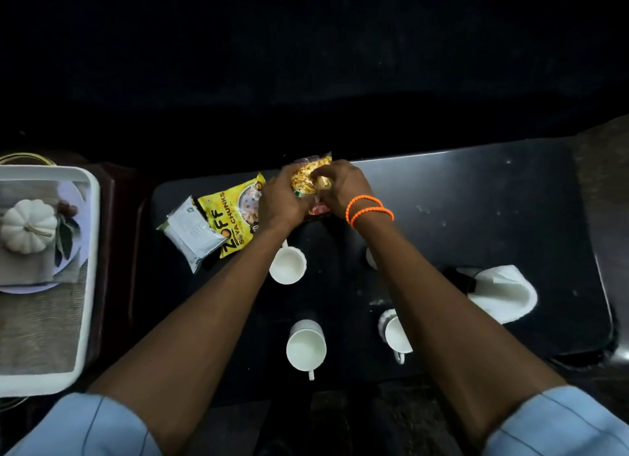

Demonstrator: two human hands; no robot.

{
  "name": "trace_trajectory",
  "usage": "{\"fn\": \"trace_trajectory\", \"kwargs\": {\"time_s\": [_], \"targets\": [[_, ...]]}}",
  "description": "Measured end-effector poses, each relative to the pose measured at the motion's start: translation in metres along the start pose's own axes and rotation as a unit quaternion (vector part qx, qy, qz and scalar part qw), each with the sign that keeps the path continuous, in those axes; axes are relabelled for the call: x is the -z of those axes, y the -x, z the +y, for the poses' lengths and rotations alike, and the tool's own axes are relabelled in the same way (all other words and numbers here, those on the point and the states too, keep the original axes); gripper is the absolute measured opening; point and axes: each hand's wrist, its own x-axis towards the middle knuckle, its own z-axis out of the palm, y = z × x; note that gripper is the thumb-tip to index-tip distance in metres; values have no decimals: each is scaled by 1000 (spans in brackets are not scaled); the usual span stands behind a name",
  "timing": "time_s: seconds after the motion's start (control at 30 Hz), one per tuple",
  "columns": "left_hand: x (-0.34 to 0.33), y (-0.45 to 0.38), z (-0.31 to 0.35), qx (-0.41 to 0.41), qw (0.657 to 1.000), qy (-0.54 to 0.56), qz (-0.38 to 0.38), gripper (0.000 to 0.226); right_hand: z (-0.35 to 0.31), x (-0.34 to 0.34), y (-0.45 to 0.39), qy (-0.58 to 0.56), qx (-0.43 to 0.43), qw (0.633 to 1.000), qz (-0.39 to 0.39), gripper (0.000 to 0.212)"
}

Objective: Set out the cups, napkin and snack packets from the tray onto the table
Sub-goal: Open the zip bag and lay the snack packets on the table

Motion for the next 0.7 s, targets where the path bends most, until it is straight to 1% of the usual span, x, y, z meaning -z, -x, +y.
{"fn": "trace_trajectory", "kwargs": {"time_s": [0.07, 0.13, 0.23, 0.37, 0.47, 0.53, 0.6, 0.67, 0.7], "targets": [[1, 4, -1, -10, 999, -10, -31, 75, 3, -1, 10, 8, -30, 999, 16, 37], [0, 9, -2, -17, 998, -22, -48, 79, 7, -4, 19, 17, -38, 999, 27, 37], [-2, 14, -2, -23, 998, -19, -46, 82, 10, -8, 27, 26, -37, 998, 32, 42], [-3, 19, -3, -46, 998, -19, -35, 82, 5, -9, 29, 33, -53, 997, 38, 42], [4, 22, -3, -62, 997, -30, -45, 78, -1, -8, 31, 48, -54, 996, 43, 41], [14, 26, -7, -69, 997, -18, -16, 64, -7, -7, 32, 49, -47, 995, 74, 45], [30, 30, -17, -74, 995, -14, 60, 48, -19, -9, 32, 23, -19, 994, 106, 46], [51, 30, -33, -63, 989, -42, 127, 37, -35, -14, 30, -4, 14, 996, 93, 42], [62, 29, -42, -55, 987, -71, 137, 35, -45, -19, 28, -18, 24, 997, 70, 40]]}}
